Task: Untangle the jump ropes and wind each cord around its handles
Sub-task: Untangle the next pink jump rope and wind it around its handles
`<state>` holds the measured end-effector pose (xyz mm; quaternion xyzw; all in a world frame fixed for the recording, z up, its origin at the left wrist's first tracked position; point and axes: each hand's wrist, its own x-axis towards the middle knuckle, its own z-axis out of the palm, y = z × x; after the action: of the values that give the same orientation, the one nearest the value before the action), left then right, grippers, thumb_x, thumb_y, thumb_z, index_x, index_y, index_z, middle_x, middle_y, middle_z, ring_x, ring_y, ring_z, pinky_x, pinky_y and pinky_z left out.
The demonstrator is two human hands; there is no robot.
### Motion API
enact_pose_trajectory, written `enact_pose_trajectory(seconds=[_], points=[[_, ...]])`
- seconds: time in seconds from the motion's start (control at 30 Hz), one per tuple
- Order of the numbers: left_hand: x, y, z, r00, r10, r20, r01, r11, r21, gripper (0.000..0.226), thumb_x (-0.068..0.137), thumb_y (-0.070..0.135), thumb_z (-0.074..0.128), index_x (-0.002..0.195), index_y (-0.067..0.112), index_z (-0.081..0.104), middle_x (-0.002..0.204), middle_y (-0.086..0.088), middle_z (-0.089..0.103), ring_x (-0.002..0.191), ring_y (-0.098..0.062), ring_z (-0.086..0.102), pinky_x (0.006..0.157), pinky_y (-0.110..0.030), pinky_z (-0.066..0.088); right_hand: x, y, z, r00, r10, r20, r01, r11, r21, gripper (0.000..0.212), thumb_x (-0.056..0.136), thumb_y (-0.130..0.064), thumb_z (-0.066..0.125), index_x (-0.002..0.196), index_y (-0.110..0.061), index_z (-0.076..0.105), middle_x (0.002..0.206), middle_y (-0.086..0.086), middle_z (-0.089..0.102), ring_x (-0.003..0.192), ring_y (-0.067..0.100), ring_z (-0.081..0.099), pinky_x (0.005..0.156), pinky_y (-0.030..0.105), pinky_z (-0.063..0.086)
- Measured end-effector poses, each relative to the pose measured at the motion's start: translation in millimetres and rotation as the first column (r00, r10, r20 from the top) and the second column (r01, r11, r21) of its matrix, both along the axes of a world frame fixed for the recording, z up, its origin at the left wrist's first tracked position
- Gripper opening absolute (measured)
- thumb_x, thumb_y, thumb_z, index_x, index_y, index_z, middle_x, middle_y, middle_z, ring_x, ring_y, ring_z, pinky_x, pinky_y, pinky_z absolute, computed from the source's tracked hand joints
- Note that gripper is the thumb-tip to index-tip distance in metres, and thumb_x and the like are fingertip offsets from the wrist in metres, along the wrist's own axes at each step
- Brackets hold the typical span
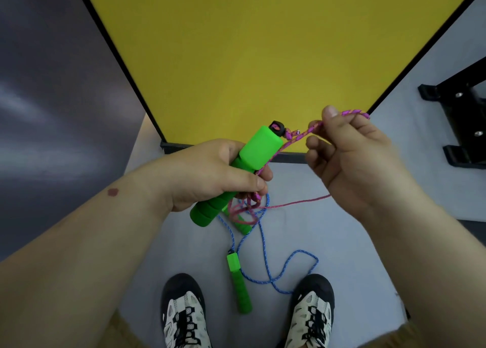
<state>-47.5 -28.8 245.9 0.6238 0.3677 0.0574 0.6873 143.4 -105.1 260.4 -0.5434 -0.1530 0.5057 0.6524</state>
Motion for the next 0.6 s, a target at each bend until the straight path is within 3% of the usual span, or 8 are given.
enact_pose_trajectory(seconds=[0.17,0.3,0.37,0.43,0.5,0.6], points=[[3,2,5,0.998,0.055,0.016,-0.056,0.998,0.029,0.018,0.085,0.013,0.073,0.101,0.009,0.067,0.089,-0.006,0.077,0.081,-0.016,0.067,0.068,-0.023,0.055,-10,-3,-6,0.992,0.090,-0.090,-0.097,0.993,-0.073,0.015,0.096,-0.031,0.063,0.095,-0.016,0.063,0.081,0.001,0.070,0.061,0.014,0.062,0.059,0.027,0.052],[4,-1,7,0.998,0.054,0.015,-0.054,0.998,0.022,0.009,0.091,0.012,0.070,0.098,0.009,0.066,0.087,-0.006,0.076,0.082,-0.020,0.064,0.063,-0.022,0.053,-12,-4,-7,0.954,0.246,-0.171,-0.260,0.964,-0.064,0.030,0.085,-0.044,0.067,0.102,-0.019,0.068,0.088,0.000,0.070,0.064,0.012,0.060,0.061,0.025,0.051],[5,-2,8,0.999,0.048,0.020,-0.048,0.999,0.025,0.005,0.091,0.011,0.069,0.095,0.012,0.066,0.085,-0.005,0.076,0.082,-0.020,0.064,0.063,-0.020,0.052,-16,-7,-10,0.925,0.360,-0.124,-0.370,0.927,-0.068,0.034,0.083,-0.038,0.070,0.105,-0.012,0.068,0.093,0.004,0.066,0.068,0.012,0.059,0.063,0.025,0.051],[5,-1,8,0.999,0.032,0.030,-0.032,0.999,0.015,0.007,0.088,0.013,0.071,0.094,0.015,0.067,0.085,-0.004,0.076,0.083,-0.016,0.066,0.069,-0.022,0.051,-19,-9,-12,0.913,0.405,-0.037,-0.407,0.910,-0.084,0.021,0.083,-0.025,0.073,0.096,-0.009,0.070,0.088,0.007,0.064,0.069,0.012,0.056,0.062,0.024,0.048],[5,-2,8,0.999,0.018,0.032,-0.018,1.000,-0.007,0.007,0.089,0.013,0.071,0.094,0.015,0.066,0.084,-0.003,0.076,0.083,-0.015,0.067,0.071,-0.024,0.052,-19,-9,-13,0.930,0.366,0.022,-0.362,0.926,-0.107,0.008,0.079,-0.021,0.073,0.081,-0.014,0.070,0.079,0.005,0.064,0.064,0.010,0.055,0.060,0.024,0.045],[4,-3,9,0.999,0.007,0.040,-0.006,1.000,-0.017,0.009,0.088,0.014,0.072,0.095,0.013,0.066,0.087,-0.004,0.076,0.084,-0.020,0.064,0.070,-0.024,0.052,-18,-7,-13,0.953,0.298,0.048,-0.293,0.951,-0.096,0.007,0.081,-0.020,0.073,0.078,-0.016,0.070,0.083,0.007,0.064,0.062,0.010,0.053,0.059,0.025,0.043]])
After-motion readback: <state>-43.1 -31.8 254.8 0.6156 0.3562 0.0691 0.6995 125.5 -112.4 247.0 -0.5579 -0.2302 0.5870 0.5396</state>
